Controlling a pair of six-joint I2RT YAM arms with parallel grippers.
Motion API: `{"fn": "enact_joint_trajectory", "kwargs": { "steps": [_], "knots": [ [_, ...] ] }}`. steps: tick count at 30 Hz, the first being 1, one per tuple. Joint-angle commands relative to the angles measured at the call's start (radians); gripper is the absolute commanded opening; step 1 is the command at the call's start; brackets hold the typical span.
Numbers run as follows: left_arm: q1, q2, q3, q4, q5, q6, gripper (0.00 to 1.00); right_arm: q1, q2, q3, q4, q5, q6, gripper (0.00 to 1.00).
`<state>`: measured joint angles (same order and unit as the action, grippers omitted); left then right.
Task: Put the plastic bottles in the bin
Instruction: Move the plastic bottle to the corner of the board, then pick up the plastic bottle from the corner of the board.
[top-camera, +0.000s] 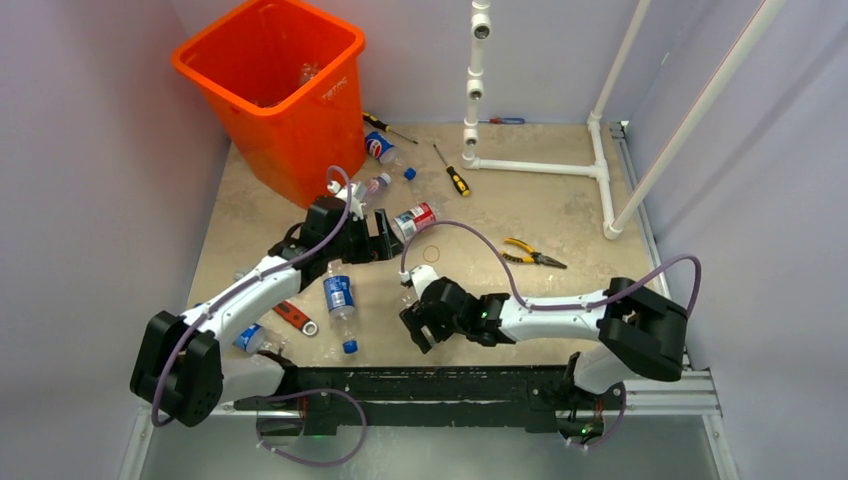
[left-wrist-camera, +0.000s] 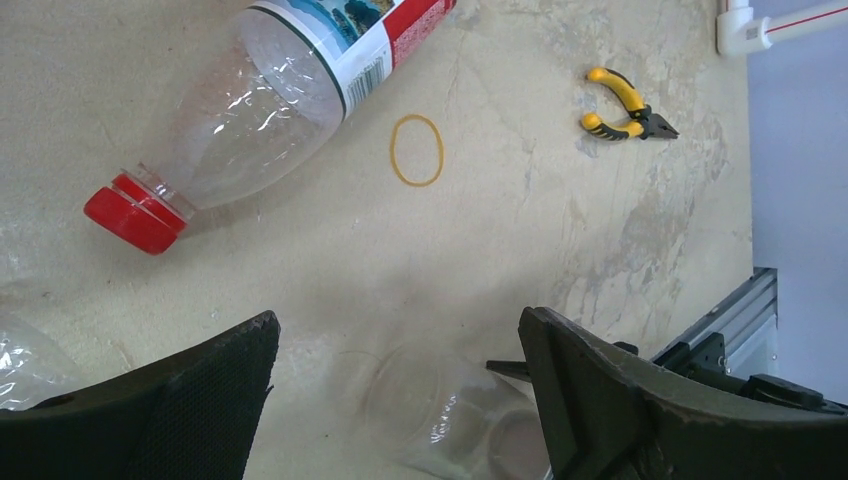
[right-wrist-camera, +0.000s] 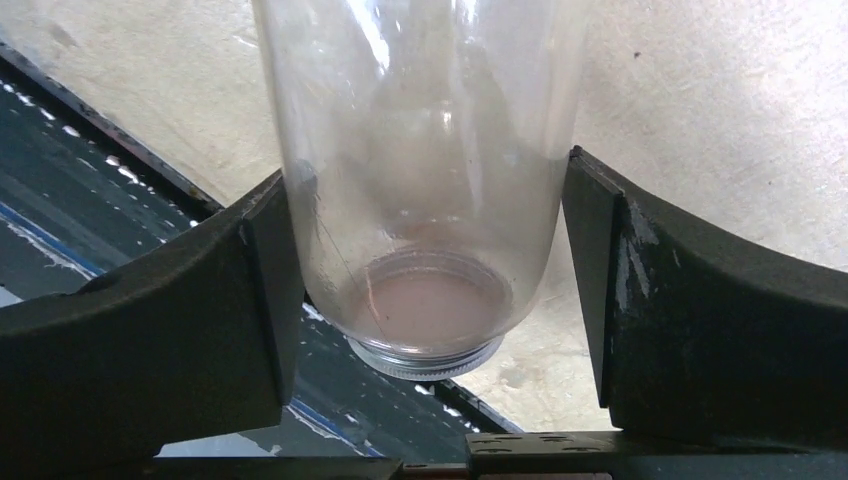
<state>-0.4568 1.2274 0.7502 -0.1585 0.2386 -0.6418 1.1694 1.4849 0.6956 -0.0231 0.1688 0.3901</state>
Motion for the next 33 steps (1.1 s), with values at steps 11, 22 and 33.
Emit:
{"fn": "enact_joint_trajectory", "kwargs": {
  "steps": [11, 22, 33],
  "knots": [
    [-0.022, 0.093, 0.094, -0.025, -0.035, 0.017, 0.89, 0.001, -0.311, 0.013, -0.097, -0.083, 0.056, 0.98],
    [-0.147, 0.215, 0.172, 0.015, -0.071, -0.024, 0.73, 0.01, -0.367, -0.086, 0.046, -0.297, 0.067, 0.31],
    [-0.223, 0.304, 0.112, 0.04, -0.179, -0.052, 0.58, 0.042, -0.213, -0.133, 0.055, -0.246, 0.09, 0.26]
  ]
}}
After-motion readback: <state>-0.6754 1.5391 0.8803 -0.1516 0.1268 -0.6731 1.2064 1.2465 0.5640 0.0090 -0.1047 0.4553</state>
